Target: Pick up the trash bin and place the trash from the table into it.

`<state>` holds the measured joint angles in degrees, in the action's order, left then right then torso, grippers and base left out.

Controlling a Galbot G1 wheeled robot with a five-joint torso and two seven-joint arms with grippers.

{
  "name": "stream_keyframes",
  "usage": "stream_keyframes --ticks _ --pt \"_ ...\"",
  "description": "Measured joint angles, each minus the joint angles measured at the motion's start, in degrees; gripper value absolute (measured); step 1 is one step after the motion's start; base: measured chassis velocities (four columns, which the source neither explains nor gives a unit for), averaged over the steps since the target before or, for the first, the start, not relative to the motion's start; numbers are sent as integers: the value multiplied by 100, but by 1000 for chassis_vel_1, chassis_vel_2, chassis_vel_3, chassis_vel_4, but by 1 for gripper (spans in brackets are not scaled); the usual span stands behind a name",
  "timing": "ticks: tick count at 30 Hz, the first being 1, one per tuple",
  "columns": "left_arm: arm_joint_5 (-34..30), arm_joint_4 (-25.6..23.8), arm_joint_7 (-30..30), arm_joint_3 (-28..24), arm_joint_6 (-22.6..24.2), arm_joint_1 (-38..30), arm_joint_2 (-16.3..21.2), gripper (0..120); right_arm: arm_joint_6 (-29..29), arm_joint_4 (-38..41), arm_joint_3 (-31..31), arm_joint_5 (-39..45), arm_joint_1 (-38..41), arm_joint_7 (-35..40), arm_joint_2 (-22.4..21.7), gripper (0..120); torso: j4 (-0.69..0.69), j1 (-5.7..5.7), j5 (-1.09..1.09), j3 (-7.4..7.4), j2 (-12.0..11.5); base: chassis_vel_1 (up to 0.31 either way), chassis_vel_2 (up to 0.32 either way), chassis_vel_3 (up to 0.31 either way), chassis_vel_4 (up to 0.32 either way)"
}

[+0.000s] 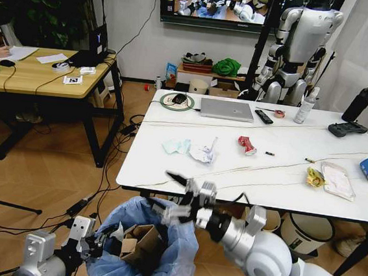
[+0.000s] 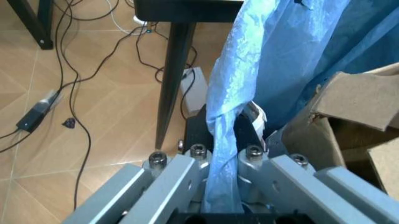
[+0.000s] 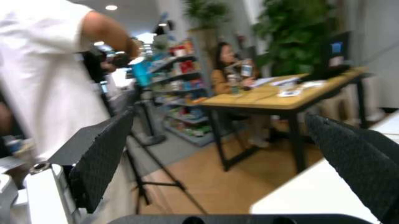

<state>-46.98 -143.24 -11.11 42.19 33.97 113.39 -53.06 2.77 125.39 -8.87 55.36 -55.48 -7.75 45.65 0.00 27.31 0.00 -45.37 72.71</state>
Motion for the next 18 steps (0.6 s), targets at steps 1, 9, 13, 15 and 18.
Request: stream_keyframes --ticks 1,9,13,15,18 --pt "5 0 1 -2 0 2 -9 0 -89 27 105 -1 -5 192 29 100 0 0 0 0 0 0 0 0 0" --pt "11 0 7 9 -2 0 -30 0 -1086 82 823 -113 9 1385 260 100 0 0 1 0 0 0 0 0 0" --pt "8 0 8 -3 -2 -23 -37 0 -1491 -30 1035 -49 142 1644 339 100 -1 0 0 0 0 0 0 0 0" --pt "8 0 9 -10 -3 -25 -35 0 -1719 -155 1113 6 267 1704 389 100 -1 0 0 0 0 0 0 0 0" --pt "7 0 12 -11 -5 -24 -29 0 -2001 -354 1153 74 447 1745 458 100 0 0 0 0 0 0 0 0 0"
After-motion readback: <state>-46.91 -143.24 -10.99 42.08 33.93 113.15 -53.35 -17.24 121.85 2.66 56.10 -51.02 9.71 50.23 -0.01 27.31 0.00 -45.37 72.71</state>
